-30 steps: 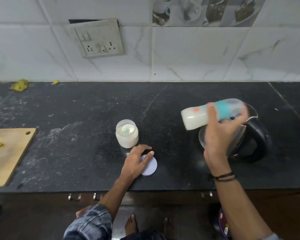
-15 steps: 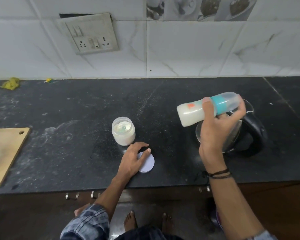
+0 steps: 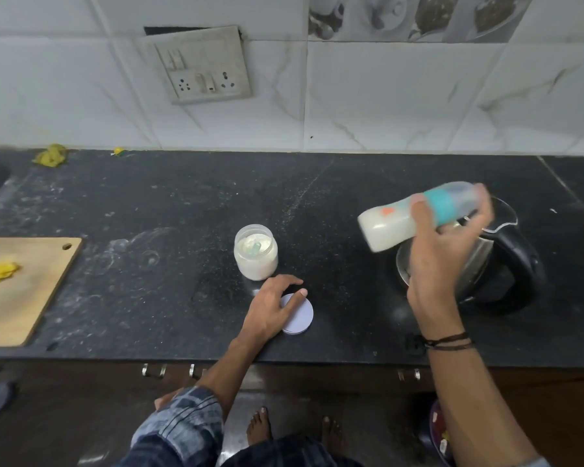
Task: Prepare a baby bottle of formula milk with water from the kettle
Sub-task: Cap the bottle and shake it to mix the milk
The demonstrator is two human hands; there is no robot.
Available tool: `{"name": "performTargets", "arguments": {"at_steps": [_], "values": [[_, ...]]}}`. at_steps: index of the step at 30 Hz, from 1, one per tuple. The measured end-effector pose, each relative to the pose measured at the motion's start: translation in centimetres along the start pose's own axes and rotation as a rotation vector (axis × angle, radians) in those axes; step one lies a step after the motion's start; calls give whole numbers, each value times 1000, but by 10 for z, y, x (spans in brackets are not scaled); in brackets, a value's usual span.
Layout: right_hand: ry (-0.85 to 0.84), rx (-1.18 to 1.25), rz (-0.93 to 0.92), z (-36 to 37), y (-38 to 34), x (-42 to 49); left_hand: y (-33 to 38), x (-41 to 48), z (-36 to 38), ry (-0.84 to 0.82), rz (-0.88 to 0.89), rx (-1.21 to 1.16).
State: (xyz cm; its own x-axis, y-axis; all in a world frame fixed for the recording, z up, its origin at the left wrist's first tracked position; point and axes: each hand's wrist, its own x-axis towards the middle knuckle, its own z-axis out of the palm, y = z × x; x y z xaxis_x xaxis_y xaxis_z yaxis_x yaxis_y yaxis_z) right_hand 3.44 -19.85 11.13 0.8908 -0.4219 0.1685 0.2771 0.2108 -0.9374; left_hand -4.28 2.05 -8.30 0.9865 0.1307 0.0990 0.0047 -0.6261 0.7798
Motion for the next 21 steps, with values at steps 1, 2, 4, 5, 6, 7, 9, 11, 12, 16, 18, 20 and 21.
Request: {"name": "performTargets", "arguments": {"at_steps": [1, 2, 4, 5, 6, 7, 9, 11, 12, 16, 18, 20, 21], "values": [[49, 14, -43, -1, 0, 3, 0, 0, 1, 5, -8, 1], [38, 10, -54, 1, -2, 3, 1, 0, 2, 9, -16, 1], [-115, -89, 11, 3, 1, 0, -1, -1, 2, 12, -10, 4], [-175, -137, 40, 0, 6, 0, -2, -1, 2, 9, -2, 3], [-169, -139, 31, -3, 5, -1, -3, -1, 2, 3, 4, 2], [-109, -87, 2, -3, 2, 0, -3, 0, 2, 0, 6, 1], [58, 14, -68, -4, -3, 7, -2, 1, 3, 6, -2, 5], [43, -22, -54, 1, -7, 5, -3, 1, 5, 14, -9, 10], [-49, -85, -3, 1, -4, 3, -4, 0, 5, 13, -2, 12], [-59, -37, -15, -3, -1, -1, -6, 1, 4, 6, 13, 5], [56, 7, -57, -3, -2, 3, -2, 1, 5, 18, 5, 4], [-63, -92, 6, 2, -2, -1, -2, 0, 4, 21, 1, 6], [-156, -146, 52, 0, 3, -1, -3, 0, 4, 19, 12, 5]]}}
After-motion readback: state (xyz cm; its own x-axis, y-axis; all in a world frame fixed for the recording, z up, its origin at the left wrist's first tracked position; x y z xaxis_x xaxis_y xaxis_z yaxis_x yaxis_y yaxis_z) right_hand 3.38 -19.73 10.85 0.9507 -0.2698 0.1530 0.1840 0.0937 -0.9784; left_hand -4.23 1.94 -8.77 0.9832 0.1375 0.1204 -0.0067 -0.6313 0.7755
